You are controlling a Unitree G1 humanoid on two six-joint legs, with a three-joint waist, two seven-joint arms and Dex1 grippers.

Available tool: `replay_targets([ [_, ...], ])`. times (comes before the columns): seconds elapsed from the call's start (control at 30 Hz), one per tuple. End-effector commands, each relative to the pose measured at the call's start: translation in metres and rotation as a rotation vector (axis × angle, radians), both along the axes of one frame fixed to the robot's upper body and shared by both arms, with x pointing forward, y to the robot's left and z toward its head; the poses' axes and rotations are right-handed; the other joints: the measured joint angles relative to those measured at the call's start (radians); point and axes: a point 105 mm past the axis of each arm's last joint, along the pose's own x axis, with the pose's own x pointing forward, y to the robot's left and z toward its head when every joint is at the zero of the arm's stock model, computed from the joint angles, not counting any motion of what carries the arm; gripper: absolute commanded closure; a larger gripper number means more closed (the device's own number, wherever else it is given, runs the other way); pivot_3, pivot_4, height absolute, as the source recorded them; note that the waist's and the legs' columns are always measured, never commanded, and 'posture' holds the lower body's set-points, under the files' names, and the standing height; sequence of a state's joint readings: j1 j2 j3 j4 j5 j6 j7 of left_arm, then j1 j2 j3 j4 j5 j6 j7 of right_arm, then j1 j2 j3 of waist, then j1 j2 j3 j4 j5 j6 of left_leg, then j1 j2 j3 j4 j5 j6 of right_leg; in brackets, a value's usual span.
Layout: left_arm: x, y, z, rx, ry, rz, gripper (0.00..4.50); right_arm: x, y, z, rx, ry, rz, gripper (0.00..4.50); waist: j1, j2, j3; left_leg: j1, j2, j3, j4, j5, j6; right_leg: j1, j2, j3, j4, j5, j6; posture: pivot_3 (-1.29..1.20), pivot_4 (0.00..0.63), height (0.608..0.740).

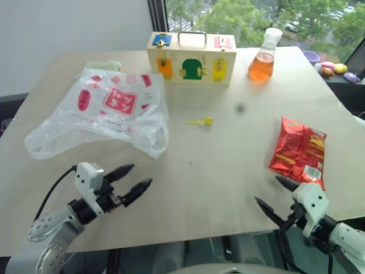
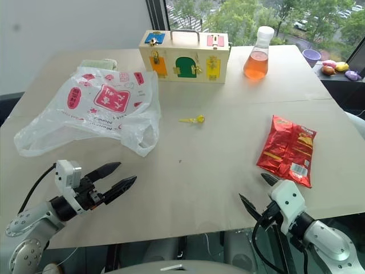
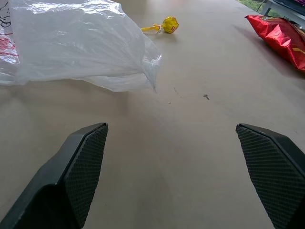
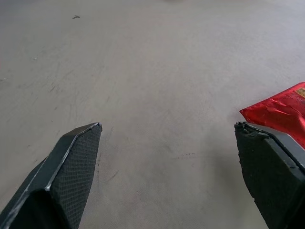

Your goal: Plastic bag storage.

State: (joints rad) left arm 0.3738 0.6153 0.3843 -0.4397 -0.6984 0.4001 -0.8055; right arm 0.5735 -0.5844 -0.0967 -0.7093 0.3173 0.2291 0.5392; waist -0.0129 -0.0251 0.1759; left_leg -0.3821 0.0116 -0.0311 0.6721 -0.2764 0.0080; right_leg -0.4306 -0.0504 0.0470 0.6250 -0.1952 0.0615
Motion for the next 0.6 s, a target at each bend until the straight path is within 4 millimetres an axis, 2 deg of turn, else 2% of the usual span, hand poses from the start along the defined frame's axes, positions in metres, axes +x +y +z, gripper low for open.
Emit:
replay_targets([
  [0.03,0.006,0.005,0.006,-0.001,-0.055,0.038,0.02,0.001,0.009,0.020,0.032,-0.076,0.043,0.00,0.000,0.000,0.000,0.000,0.000,0.000,0.000,0.000,0.000,0.000,0.000,0.000,0.000,0.000,0.000,0.00,0.150,0.740],
  [0.2,0.027,0.024,0.013,0.059,-0.171,0.144,0.02,0.002,0.031,0.050,0.162,-0.203,0.199,0.00,-0.001,-0.001,-0.001,0.002,0.001,-0.001,0.000,0.000,0.000,0.001,0.001,0.000,0.001,0.000,0.001,0.00,0.150,0.740],
  [0.33,0.042,0.053,0.025,0.226,-0.300,0.227,0.02,0.004,0.041,0.074,0.232,-0.272,0.327,0.00,0.000,-0.002,-0.001,0.002,0.001,-0.001,0.000,0.000,0.000,0.002,0.002,-0.001,0.001,0.000,0.000,0.00,0.150,0.740],
  [0.43,0.054,0.078,0.036,0.429,-0.408,0.241,0.02,0.001,0.049,0.092,0.217,-0.342,0.449,0.00,0.000,-0.002,-0.002,0.002,0.001,-0.001,0.000,0.000,0.000,0.002,0.002,0.000,0.001,0.000,0.000,0.00,0.150,0.740],
  [0.53,0.062,0.096,0.041,0.690,-0.497,0.173,0.02,0.001,0.056,0.107,0.240,-0.372,0.514,0.00,0.001,-0.002,-0.002,0.002,0.001,-0.001,0.000,0.000,0.000,0.002,0.002,-0.001,0.001,0.000,0.000,0.00,0.150,0.740],
  [0.6,0.075,0.123,0.050,0.872,-0.506,0.231,0.02,0.003,0.060,0.111,0.250,-0.379,0.534,0.00,0.003,-0.003,-0.002,0.002,0.000,-0.001,0.000,0.000,0.000,0.002,0.002,-0.001,0.001,0.001,-0.001,0.00,0.150,0.740],
])
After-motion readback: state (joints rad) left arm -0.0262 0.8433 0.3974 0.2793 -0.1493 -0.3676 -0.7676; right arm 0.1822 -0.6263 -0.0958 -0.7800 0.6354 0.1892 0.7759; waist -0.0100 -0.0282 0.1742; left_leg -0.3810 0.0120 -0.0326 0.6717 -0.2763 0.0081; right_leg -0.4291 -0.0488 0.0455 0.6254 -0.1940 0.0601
